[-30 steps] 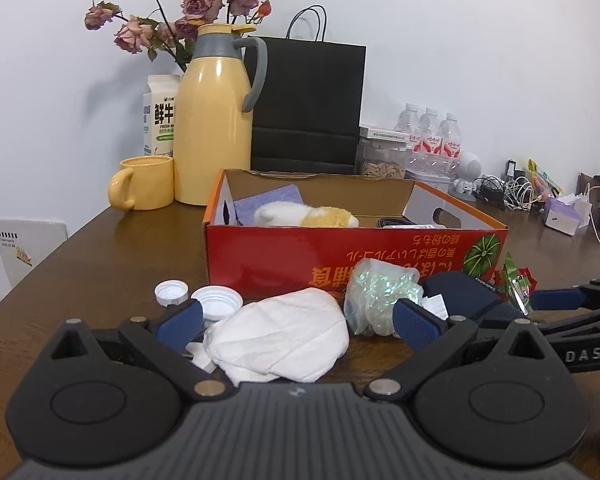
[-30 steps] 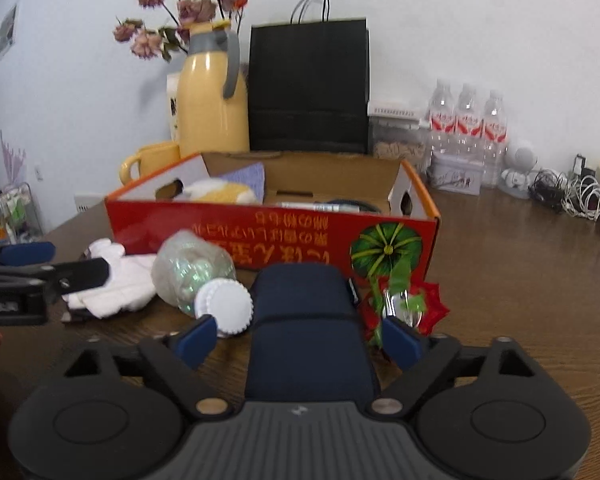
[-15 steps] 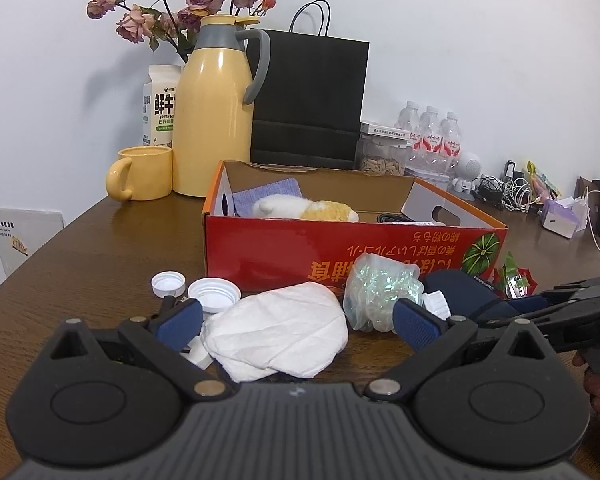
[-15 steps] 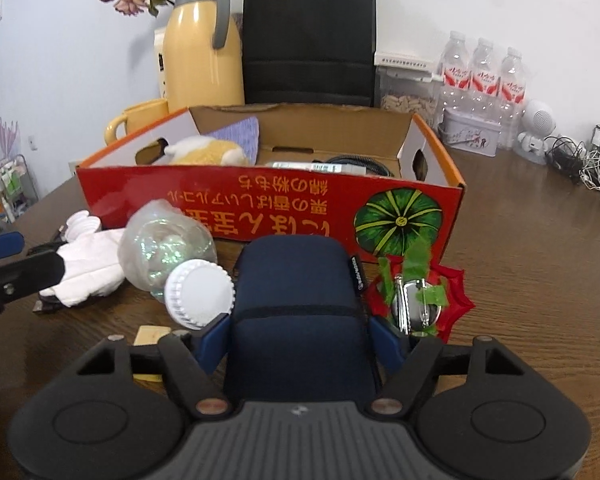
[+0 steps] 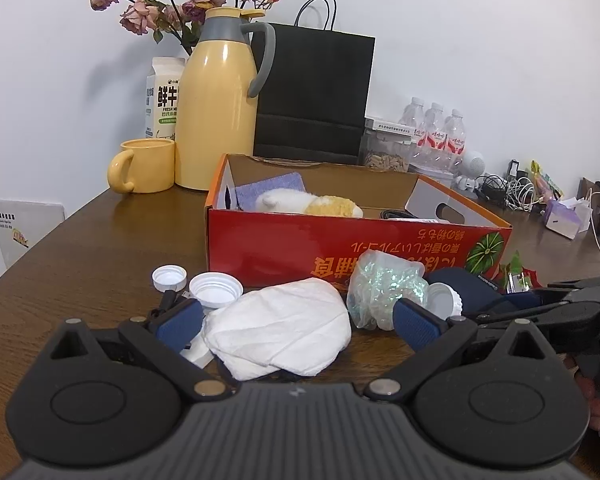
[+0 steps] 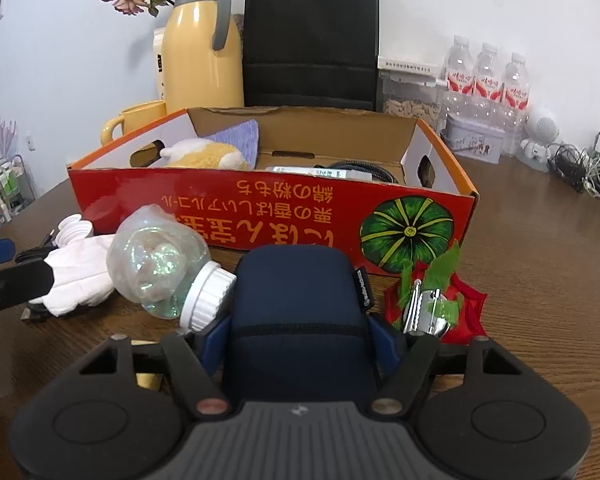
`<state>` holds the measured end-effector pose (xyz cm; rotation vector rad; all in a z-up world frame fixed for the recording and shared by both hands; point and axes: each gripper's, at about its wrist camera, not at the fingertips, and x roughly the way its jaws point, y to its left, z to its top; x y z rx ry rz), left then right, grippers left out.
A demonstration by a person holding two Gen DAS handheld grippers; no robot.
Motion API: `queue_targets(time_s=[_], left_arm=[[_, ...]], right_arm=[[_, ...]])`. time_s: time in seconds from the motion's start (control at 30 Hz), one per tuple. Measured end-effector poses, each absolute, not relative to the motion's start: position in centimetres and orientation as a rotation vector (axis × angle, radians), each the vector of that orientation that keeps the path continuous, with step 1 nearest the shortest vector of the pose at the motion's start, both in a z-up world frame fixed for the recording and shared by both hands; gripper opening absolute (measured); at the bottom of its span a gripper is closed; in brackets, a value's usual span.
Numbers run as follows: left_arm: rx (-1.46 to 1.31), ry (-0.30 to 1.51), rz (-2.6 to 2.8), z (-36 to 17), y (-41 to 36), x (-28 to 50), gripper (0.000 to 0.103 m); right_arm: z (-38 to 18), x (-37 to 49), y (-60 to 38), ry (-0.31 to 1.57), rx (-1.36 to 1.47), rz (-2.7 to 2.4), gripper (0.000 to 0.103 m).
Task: Organize objects
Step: 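Grasp the white folded cloth with the left tool while the right tool holds the pouch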
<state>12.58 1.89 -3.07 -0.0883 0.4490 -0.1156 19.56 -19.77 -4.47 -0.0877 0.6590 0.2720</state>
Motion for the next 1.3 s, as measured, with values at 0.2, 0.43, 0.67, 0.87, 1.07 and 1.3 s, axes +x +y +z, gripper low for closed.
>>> queue_targets(time_s=[0.2,0.43,0.67,0.87,1.07,1.3], left_arm=[[-0.090,0.459,-0.113,-3.2,1.9,12.7,0.103],[-0.094,0.480,-0.113,-3.3,1.9,13.0,0.103],[-0.090,0.521,-0.104,-3.7,1.8,13.6,0.103],[0.000,0.566,-0.101,-4.0,0.8,14.7,0.103],[0.121,0.577,-0.105,-4.1,-0.2,16.1,0.103],[0.072,0.630,-0.096,-4.8,0.4,18.1,0.103]], right_arm=[[-4.0,18.2,-19.2,0.594,-0.105,0.279,0.060],[-2.8,15.7,-19.5,0.434,-0.104,0.225,0.060],[-2.3,13.6,-19.2,0.359,-0.115,0.246,0.060],[-2.3,13.5,-19.5,0.355,-0.089,0.250,0.060],[-2.3,13.3,-20.0,0.333,-0.067,0.242,0.060],[-1.9,12.7,-20.6,0.290,-0.038,0.237,0.060]])
